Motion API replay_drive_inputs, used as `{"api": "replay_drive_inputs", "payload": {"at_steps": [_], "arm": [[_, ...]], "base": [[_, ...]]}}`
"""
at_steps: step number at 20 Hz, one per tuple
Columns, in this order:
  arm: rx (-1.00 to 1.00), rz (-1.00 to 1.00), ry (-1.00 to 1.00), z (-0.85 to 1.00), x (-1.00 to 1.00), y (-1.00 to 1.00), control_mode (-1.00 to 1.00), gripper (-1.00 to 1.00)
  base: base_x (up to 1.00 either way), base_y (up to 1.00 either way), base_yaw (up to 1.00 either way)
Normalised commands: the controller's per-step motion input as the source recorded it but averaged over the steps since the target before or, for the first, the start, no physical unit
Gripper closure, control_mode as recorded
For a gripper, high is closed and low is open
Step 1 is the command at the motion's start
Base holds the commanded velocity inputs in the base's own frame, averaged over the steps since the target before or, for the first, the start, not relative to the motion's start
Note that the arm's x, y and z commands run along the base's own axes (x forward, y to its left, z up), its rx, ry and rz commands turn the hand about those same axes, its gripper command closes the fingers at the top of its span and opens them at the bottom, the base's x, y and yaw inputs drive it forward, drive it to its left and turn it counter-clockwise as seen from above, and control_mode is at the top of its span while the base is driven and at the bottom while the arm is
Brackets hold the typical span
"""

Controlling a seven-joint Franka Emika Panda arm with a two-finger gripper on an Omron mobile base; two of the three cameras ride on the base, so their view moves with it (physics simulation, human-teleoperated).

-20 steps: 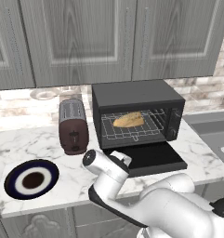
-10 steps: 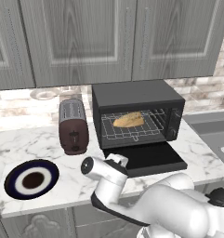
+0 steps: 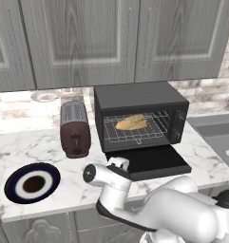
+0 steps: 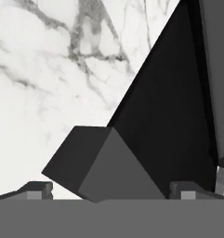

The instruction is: Pull the toaster oven rack outwards. Pick up the baguette from the plate and place it on the toaster oven rack. Close the toaster oven door fully and set the temperature to the lowest setting.

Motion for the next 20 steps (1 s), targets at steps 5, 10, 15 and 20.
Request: {"api": "replay_drive_inputs", "payload": {"at_steps": [5, 10, 15, 20], "arm": [[-0.02, 0.08, -0.12, 0.02, 0.40, 0.00, -1.00, -1.00], [0.00, 0.06, -0.16, 0.32, 0.43, 0.00, -1.00, -1.00], [0.00, 0.02, -0.13, 0.51, 0.44, 0.00, -1.00, -1.00], [0.00, 0.00, -0.07, 0.52, 0.50, 0.00, -1.00, -1.00]], "base": [[0.00, 0.00, 0.00], [0.00, 0.00, 0.00], [0.00, 0.00, 0.00], [0.00, 0.00, 0.00]]}}
